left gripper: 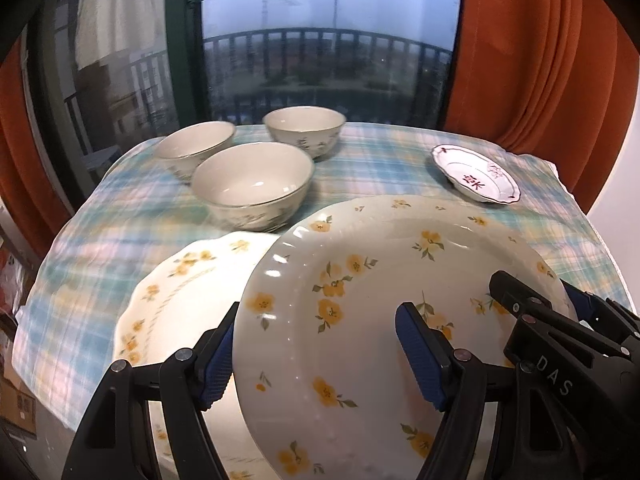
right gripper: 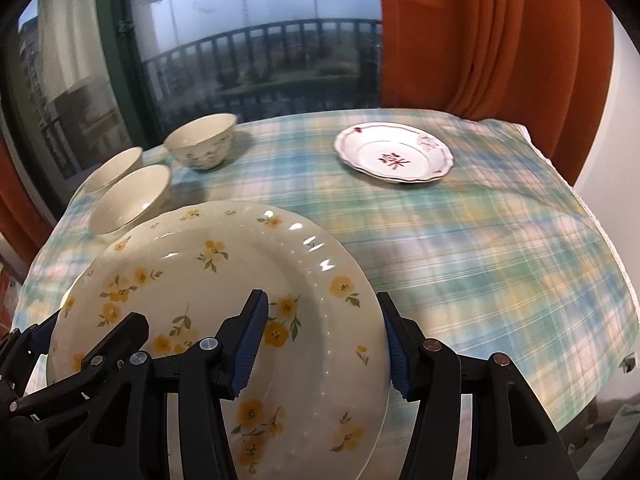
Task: Organize plates and bowls
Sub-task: 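Lift the round plate and carry it over the scalloped plate, then lower the round plate onto the scalloped plate and open both grippers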
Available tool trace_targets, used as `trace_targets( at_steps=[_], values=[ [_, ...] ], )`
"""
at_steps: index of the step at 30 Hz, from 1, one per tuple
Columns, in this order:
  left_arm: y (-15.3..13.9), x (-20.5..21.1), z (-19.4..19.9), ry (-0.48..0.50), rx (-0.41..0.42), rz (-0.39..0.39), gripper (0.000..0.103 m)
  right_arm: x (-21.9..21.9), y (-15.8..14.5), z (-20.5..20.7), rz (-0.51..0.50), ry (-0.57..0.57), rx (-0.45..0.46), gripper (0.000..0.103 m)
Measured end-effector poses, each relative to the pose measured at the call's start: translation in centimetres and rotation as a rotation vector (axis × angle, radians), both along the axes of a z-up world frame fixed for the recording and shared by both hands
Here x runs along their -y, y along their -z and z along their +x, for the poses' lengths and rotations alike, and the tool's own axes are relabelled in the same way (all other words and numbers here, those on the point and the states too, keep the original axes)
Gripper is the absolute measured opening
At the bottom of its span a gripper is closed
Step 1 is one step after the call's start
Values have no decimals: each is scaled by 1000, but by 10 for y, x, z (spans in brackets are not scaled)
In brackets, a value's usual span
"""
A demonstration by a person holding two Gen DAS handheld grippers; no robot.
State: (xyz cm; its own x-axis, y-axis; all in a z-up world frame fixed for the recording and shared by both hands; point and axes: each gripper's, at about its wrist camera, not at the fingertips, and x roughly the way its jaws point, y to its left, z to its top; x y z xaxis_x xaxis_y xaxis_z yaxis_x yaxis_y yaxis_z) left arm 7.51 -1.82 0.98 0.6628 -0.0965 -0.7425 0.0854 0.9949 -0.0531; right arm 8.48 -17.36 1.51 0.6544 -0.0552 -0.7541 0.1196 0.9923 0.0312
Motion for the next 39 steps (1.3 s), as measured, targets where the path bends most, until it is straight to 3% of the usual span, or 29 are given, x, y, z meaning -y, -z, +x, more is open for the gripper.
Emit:
trace_targets(
  at_steps=[14,31,39],
  values=[
    [22,-61,-2,-73,-71,-36,75,-68,13,5,-48,-93,-46,58],
    [53,-88,19,-100,-177,-99,76,-99,28,34,-97,-130,-104,58],
    [53,-86,19,-93,-164,-46,77,-102,37,38,-102,-141,-122,58]
  ],
)
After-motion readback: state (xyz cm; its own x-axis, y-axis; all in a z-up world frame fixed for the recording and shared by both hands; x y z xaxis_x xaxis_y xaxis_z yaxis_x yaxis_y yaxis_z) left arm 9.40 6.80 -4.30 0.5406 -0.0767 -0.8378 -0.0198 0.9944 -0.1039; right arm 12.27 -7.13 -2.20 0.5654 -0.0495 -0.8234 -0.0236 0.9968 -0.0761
